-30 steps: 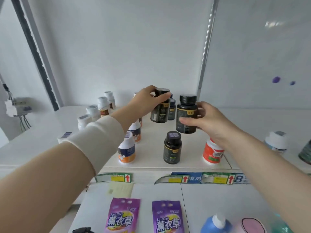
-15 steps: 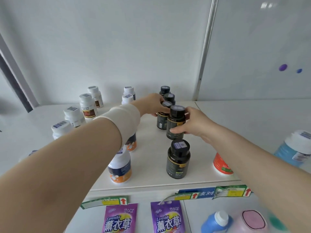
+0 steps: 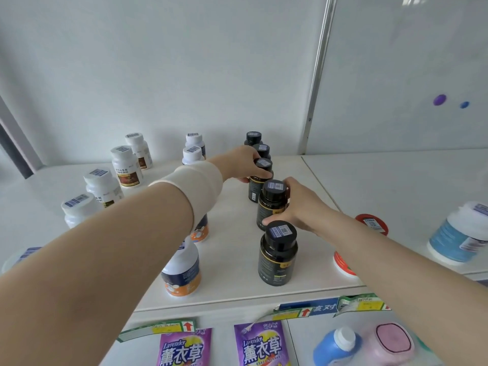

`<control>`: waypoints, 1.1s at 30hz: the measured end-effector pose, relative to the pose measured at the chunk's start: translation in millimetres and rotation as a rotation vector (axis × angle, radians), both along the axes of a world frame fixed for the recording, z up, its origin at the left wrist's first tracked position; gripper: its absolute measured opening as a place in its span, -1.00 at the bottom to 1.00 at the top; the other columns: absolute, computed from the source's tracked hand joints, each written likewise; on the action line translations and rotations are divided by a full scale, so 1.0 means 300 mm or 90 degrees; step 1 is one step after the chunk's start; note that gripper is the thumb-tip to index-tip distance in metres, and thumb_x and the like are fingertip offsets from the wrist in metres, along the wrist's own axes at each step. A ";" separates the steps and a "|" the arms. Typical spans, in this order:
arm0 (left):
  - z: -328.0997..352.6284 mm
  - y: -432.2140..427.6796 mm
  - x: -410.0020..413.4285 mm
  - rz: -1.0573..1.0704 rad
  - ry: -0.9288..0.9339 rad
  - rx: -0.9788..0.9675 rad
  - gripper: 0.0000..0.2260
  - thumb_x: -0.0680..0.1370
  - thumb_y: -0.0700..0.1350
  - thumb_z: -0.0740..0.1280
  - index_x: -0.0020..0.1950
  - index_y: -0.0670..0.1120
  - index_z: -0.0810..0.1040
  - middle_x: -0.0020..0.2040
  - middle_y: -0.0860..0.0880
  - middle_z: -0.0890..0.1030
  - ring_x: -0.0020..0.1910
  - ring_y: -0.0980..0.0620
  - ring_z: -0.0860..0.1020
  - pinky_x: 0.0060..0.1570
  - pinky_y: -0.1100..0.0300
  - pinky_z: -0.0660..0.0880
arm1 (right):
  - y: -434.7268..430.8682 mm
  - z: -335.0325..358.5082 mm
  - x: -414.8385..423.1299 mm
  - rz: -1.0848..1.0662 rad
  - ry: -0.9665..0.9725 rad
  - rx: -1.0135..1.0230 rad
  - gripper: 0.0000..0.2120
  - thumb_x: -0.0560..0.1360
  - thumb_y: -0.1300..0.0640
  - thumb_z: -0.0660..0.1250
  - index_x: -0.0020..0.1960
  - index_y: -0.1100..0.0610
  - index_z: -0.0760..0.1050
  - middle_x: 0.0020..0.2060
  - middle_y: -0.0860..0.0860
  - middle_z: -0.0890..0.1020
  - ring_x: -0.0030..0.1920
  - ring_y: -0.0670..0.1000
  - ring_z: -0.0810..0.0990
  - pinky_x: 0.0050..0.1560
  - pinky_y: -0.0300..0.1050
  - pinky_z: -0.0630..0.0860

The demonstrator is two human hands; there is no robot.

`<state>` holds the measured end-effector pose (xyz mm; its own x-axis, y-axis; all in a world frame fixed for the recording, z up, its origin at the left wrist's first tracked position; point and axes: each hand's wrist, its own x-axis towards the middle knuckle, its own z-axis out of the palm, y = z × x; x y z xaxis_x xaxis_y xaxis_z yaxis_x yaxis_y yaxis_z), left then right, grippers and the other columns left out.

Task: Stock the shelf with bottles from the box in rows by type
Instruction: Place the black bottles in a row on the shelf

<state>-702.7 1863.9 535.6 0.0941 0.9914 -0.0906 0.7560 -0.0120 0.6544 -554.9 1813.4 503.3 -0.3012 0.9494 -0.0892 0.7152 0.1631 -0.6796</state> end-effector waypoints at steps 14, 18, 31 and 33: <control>0.202 -0.307 -0.055 0.071 0.467 0.191 -0.60 0.55 -0.01 0.30 0.35 -0.08 0.35 0.24 -0.07 0.51 0.18 -0.11 0.51 0.06 0.08 0.42 | -0.115 0.320 0.057 0.035 -0.092 0.133 -0.30 0.44 -0.03 0.40 0.44 0.21 0.21 0.37 0.14 0.38 0.34 0.13 0.39 0.29 -0.05 0.35; 0.241 -0.507 -0.108 0.106 0.690 0.243 -0.67 0.56 -0.07 0.26 0.29 -0.13 0.38 0.17 -0.12 0.53 0.14 -0.14 0.52 -0.07 0.12 0.35 | -0.238 0.311 -0.056 0.103 -0.159 0.259 -0.46 0.51 -0.03 0.26 0.39 0.18 0.25 0.32 0.16 0.39 0.31 0.16 0.38 0.15 -0.07 0.36; 0.075 -1.417 -0.605 0.353 0.772 -0.040 -0.63 0.58 -0.05 0.23 0.35 -0.14 0.32 0.23 -0.14 0.50 0.21 -0.15 0.49 0.11 0.04 0.41 | -0.890 0.159 -0.726 0.497 -0.260 0.536 -0.53 0.57 -0.01 0.16 0.40 0.18 0.24 0.34 0.17 0.34 0.33 0.20 0.33 0.27 0.06 0.29; -0.014 -1.573 -0.717 0.396 0.744 -0.095 -0.63 0.59 -0.06 0.22 0.37 -0.14 0.32 0.24 -0.12 0.49 0.23 -0.15 0.48 0.10 0.07 0.38 | -1.001 0.081 -0.863 0.569 -0.262 0.544 -0.56 0.57 0.02 0.15 0.39 0.18 0.25 0.32 0.17 0.35 0.31 0.19 0.33 0.26 0.06 0.29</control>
<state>-917.8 1392.1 531.3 -0.5740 0.8147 0.0820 0.7242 0.5518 -0.4135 -813.8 1513.0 527.7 -0.9498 0.2381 0.2031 0.2648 0.9573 0.1161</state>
